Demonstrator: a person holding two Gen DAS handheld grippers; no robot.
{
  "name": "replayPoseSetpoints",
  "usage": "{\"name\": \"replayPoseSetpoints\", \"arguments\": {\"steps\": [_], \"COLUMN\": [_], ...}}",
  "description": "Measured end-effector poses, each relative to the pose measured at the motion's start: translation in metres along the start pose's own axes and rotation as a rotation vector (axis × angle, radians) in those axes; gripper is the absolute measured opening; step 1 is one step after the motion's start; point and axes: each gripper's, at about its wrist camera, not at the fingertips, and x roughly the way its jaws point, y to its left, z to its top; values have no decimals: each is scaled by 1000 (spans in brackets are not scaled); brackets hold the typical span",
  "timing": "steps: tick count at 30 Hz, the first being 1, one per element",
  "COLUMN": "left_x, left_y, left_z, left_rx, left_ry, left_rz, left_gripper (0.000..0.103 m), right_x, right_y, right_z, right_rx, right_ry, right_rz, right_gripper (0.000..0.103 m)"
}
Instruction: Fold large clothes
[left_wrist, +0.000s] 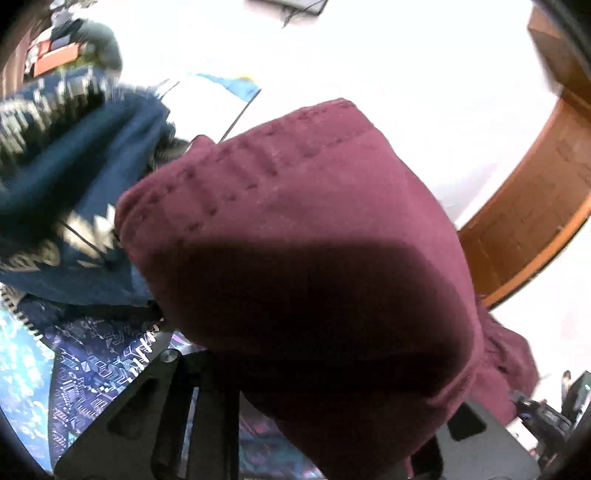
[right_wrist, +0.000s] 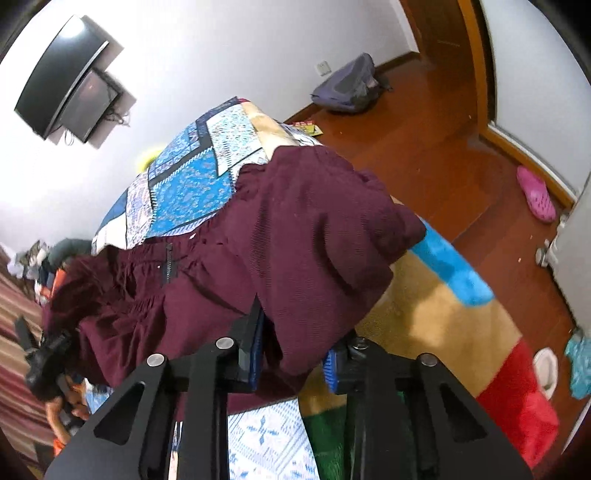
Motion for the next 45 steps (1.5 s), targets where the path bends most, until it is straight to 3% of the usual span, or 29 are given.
{"name": "replayPoseSetpoints", "arguments": {"steps": [4, 7, 9, 14, 20, 26, 31, 33, 35, 39, 45], "left_x": [-60, -92, -107, -144, -174, -167, -139, -137, -133, -115, -77], "left_y": [-13, -20, -20, -15, -2, 6, -2, -9, -22, -60, -147], "left_z": [1, 3, 3, -10, -15, -9, -29, -36, -34, -27, -33], "left_rx": [76, 111, 108, 120, 127, 141, 195, 220, 241, 282, 400], "left_ry": [-76, -98, -102, -144, -198, -210, -164, -175, -182, -174, -137], "left_rz": [-57, -80, -87, -42, 27, 78, 116, 129, 130, 110, 47], "left_gripper": [14, 14, 14, 14, 14, 14, 13, 13, 14, 13, 13], "right_x": [-21, -38, -53, -66, -38, 33, 104, 112, 106, 66, 3], "right_y": [21, 36, 52, 104, 186, 236, 229, 221, 215, 189, 112], "right_z": [-5, -16, -25, -35, -53, -95, -115, -113, -106, -79, -35], "right_rx": [-179, -331, -416, -514, -589, -595, -466, -433, -435, -452, -319], "right_ry": [21, 14, -14, -16, 46, 234, 465, 491, 481, 324, 144], "right_rz": [-133, -232, -245, -70, 133, 243, 290, 304, 307, 239, 140], "right_gripper": [27, 35, 43, 47, 52, 52, 52, 52, 52, 52, 53]}}
